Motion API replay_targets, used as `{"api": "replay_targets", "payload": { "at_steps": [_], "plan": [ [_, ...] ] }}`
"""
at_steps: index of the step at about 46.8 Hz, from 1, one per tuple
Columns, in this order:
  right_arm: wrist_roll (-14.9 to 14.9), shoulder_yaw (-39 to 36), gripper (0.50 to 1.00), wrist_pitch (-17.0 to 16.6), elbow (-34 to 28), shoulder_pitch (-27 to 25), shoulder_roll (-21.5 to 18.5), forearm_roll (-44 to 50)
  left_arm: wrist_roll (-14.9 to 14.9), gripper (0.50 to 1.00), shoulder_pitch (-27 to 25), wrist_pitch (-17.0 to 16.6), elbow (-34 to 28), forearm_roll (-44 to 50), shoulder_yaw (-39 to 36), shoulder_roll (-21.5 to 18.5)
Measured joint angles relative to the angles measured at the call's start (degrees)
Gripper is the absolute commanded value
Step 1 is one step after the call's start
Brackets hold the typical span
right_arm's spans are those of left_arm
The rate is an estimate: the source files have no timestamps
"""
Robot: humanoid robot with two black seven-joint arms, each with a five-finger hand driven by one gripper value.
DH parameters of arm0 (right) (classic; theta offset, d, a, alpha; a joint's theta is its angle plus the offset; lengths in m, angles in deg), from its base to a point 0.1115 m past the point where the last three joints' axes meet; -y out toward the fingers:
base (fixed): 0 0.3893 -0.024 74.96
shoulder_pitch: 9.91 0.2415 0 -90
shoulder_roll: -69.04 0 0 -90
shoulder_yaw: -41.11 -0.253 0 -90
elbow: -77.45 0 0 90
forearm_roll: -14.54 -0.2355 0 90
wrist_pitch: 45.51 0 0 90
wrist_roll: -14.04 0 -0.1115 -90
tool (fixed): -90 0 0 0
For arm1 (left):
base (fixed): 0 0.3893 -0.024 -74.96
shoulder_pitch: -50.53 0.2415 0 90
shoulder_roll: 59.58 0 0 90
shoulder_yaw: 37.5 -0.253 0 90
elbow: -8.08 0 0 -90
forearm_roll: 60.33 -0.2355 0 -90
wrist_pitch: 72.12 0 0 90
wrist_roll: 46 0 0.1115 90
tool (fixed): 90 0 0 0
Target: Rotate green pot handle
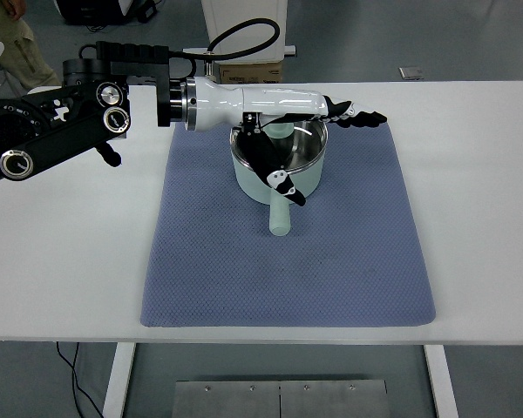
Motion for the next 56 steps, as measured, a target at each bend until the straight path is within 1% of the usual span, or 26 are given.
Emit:
{"api": "replay_targets", "payload": {
  "at_steps": [27,56],
  "plan": [
    [0.0,0.0,1.000,0.0,0.0,0.0,0.0,0.0,-0.1,1.000,0.1,0.0,0.1,-2.2,-5.2,0.1],
    [0.0,0.0,1.000,0.0,0.0,0.0,0.0,0.0,0.1,1.000,0.5,-0.2,1.0,-3.0,-8.0,0.2]
  ]
}}
